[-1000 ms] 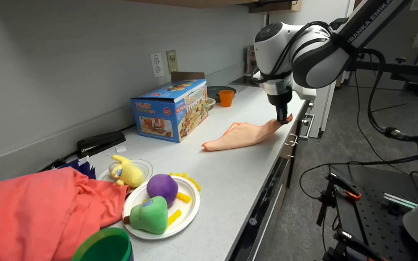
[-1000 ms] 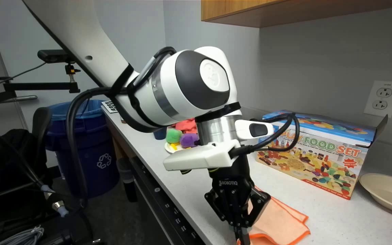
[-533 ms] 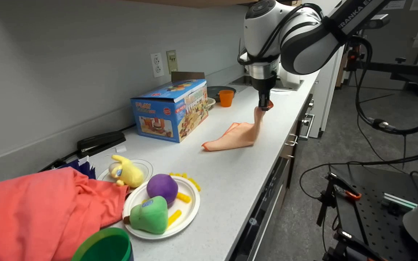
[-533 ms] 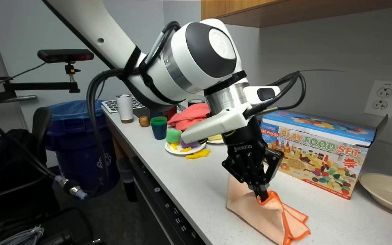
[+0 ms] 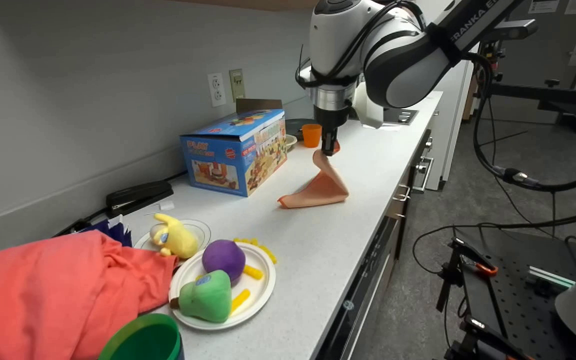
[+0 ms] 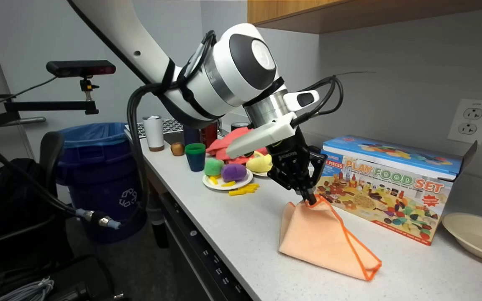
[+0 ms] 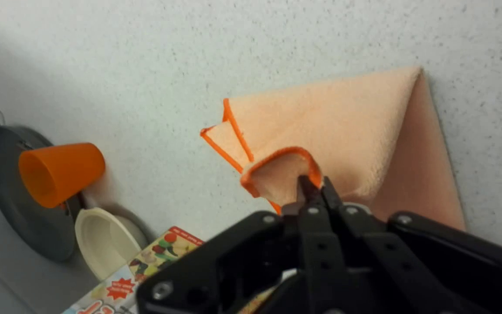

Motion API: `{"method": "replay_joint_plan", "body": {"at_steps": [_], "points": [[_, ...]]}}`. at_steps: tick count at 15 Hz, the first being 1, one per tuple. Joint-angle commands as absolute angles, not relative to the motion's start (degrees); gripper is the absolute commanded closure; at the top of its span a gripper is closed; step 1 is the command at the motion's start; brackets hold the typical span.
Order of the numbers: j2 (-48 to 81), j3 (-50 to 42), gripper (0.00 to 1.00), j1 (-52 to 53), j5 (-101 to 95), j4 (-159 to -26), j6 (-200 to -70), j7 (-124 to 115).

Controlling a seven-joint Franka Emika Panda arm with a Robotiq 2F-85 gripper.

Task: Fold the cloth on the counter

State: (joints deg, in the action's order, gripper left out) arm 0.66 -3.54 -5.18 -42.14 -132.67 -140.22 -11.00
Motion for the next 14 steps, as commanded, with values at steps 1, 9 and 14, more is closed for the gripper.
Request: {"method": "replay_joint_plan", "body": {"at_steps": [1, 9, 14], "points": [[5.3, -3.4, 0.99, -4.2, -41.4, -129.1, -142.8, -10.0], [10.5, -2.1, 0.72, -0.5, -41.3, -125.5, -143.0, -11.0], [10.3, -2.4, 0.42, 1.5, -44.2, -124.5, -142.8, -14.0]]}}
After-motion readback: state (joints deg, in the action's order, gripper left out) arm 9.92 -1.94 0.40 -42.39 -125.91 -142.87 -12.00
